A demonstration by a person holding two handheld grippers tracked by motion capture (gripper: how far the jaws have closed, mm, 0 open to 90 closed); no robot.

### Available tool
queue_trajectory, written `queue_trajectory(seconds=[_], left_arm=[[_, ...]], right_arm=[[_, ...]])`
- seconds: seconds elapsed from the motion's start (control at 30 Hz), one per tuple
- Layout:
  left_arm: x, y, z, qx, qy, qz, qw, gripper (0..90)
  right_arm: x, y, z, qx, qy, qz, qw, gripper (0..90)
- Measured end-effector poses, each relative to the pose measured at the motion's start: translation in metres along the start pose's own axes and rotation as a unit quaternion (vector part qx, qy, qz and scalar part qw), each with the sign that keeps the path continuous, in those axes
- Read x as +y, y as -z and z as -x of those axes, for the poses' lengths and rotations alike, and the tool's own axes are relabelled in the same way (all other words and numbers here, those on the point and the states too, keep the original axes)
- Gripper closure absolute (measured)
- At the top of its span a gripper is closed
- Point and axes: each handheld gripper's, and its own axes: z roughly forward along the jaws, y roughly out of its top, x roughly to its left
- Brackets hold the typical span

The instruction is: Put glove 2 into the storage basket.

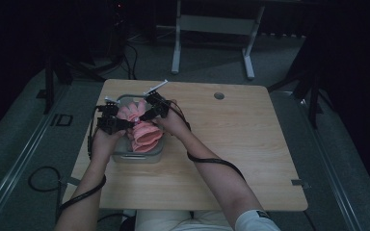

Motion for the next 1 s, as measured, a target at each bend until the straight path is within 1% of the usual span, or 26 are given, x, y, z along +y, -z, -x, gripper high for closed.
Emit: queue_trajectory(seconds=[0.13,0.17,0.27,0.33,0.47,0.57,0.63,0.7,0.77,0.8,0.83,0.87,0.9,0.93,1.0], left_arm=[[0.000,0.002,-0.003,0.004,0.005,0.004,1.0000,42.9],[0.000,0.003,-0.003,0.005,0.006,0.006,0.9999,42.4],[0.000,0.006,-0.002,0.007,0.002,0.007,0.9999,42.4],[0.001,0.009,-0.002,0.010,-0.002,0.009,0.9999,42.3],[0.002,0.016,-0.002,0.010,-0.003,0.020,0.9997,41.5],[0.003,0.021,0.000,0.010,-0.008,0.027,0.9996,40.6],[0.003,0.023,0.003,0.004,-0.010,0.031,0.9995,39.8],[0.002,0.025,0.008,0.002,-0.017,0.037,0.9992,39.8],[0.001,0.026,0.010,0.001,-0.020,0.038,0.9991,39.7],[0.000,0.025,0.012,-0.006,-0.017,0.041,0.9990,38.9],[-0.001,0.024,0.012,-0.006,-0.018,0.041,0.9990,38.8],[-0.001,0.022,0.013,-0.001,-0.022,0.038,0.9990,38.8],[-0.001,0.022,0.013,-0.001,-0.022,0.038,0.9990,38.8],[-0.001,0.020,0.013,0.005,-0.022,0.035,0.9991,38.8],[-0.001,0.016,0.011,0.016,-0.023,0.027,0.9992,39.6]], right_arm=[[0.001,0.005,0.001,0.001,0.000,0.004,1.0000,53.9],[0.002,0.006,0.001,0.001,-0.003,0.006,1.0000,54.2],[0.002,0.008,0.000,0.003,-0.003,0.010,0.9999,54.5],[0.002,0.010,-0.001,0.003,0.001,0.012,0.9999,54.6],[0.004,0.016,-0.002,0.008,0.000,0.021,0.9997,54.5],[0.005,0.021,-0.005,0.013,0.001,0.027,0.9995,54.4],[0.006,0.024,-0.007,0.014,0.005,0.032,0.9994,53.5],[0.007,0.027,-0.008,0.017,0.005,0.038,0.9991,53.1],[0.007,0.028,-0.009,0.021,0.006,0.040,0.9990,52.9],[0.007,0.029,-0.010,0.022,0.007,0.039,0.9990,52.9],[0.007,0.029,-0.011,0.022,0.009,0.039,0.9990,53.1],[0.006,0.029,-0.011,0.021,0.011,0.038,0.9990,53.6],[0.006,0.029,-0.011,0.021,0.011,0.038,0.9990,53.6],[0.006,0.027,-0.012,0.022,0.013,0.035,0.9991,54.3],[0.004,0.020,-0.014,0.013,0.021,0.020,0.9995,54.8]])
